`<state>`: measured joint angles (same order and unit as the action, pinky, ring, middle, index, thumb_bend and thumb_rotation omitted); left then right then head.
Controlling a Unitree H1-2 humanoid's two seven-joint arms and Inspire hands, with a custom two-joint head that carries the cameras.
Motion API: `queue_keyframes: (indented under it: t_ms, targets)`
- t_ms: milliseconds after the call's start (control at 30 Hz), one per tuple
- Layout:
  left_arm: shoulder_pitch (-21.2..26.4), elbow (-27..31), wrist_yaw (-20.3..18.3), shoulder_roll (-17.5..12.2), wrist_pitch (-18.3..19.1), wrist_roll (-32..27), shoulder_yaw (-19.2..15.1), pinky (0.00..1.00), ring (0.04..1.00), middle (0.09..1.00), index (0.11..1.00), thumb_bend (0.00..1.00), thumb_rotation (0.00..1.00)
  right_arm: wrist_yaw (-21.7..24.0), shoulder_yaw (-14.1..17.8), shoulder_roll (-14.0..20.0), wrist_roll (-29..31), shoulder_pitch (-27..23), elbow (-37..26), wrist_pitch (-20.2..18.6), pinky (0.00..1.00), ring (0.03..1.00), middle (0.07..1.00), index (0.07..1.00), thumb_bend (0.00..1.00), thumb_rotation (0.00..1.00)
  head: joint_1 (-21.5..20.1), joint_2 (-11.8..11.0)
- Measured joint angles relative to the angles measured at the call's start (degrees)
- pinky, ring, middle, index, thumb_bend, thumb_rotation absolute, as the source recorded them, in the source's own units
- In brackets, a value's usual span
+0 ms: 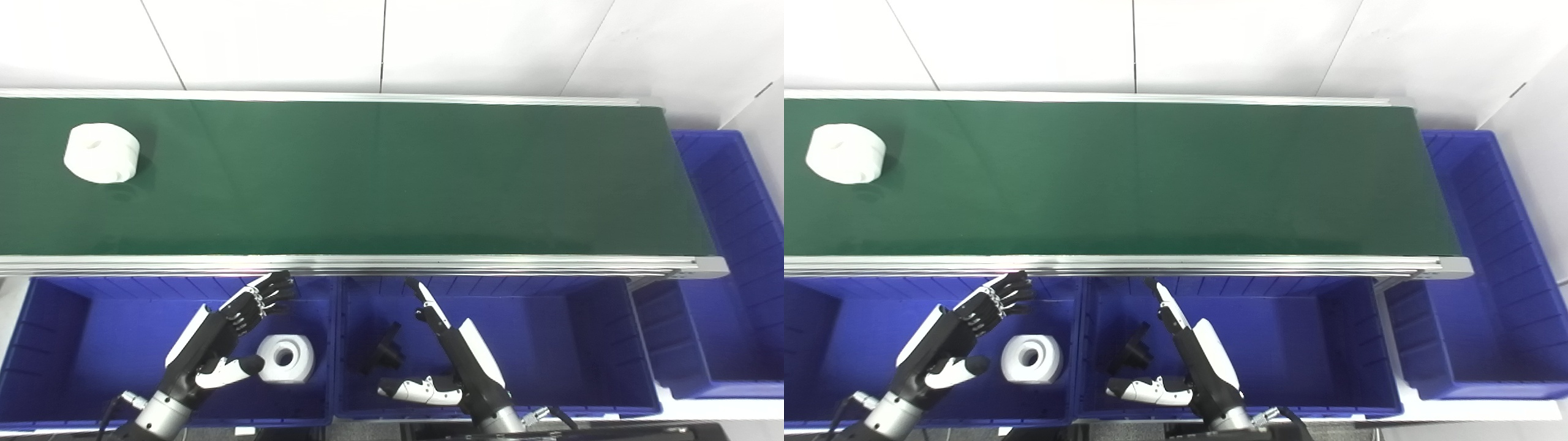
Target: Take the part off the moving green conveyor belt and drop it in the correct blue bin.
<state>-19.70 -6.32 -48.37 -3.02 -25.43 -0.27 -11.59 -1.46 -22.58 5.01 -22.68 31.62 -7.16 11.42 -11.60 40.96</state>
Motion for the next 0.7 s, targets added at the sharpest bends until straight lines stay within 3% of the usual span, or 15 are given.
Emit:
queue_keyframes:
  t_ms: [167, 367, 567, 667, 700]
  targets:
    - [-0.9, 0.5, 9.1, -4.8, 0.0, 2.6, 8.2, 0.87, 0.918, 0.945, 0.939, 0.85, 0.74, 0.0, 0.0, 0.0, 0.9, -0.4, 0.6, 0.0, 0.91, 1.000, 1.000, 1.000, 0.98, 0.57, 0.2, -0.3]
    - [-0.9, 1.0, 24.2, -13.1, 0.0, 6.5, 21.0, 0.90, 0.949, 0.977, 0.974, 0.86, 0.85, 0.0, 0.0, 0.0, 0.9, -0.6, 0.6, 0.0, 0.89, 1.000, 1.000, 1.000, 0.99, 0.58, 0.3, -0.5]
    - [1.0, 0.4, 39.7, -19.6, 0.0, 9.5, 33.3, 0.91, 0.959, 0.989, 0.986, 0.86, 0.86, 0.0, 0.0, 0.0, 0.8, -1.0, 1.6, 0.0, 0.91, 1.000, 1.000, 1.000, 0.98, 0.57, 1.0, -1.2]
    - [2.3, -0.6, 46.5, -21.8, 0.0, 10.1, 38.5, 0.90, 0.953, 0.981, 0.977, 0.87, 0.84, 0.0, 0.1, 0.1, 1.0, -1.3, 2.4, 0.1, 0.89, 1.000, 1.000, 1.000, 0.98, 0.58, 3.8, -3.2]
    - [2.7, -0.8, 48.2, -22.4, 0.1, 10.2, 40.0, 0.89, 0.942, 0.970, 0.967, 0.88, 0.82, 0.0, 0.1, 0.2, 1.0, -1.4, 2.8, 0.1, 0.89, 1.000, 1.000, 1.000, 0.98, 0.59, 6.7, -5.2]
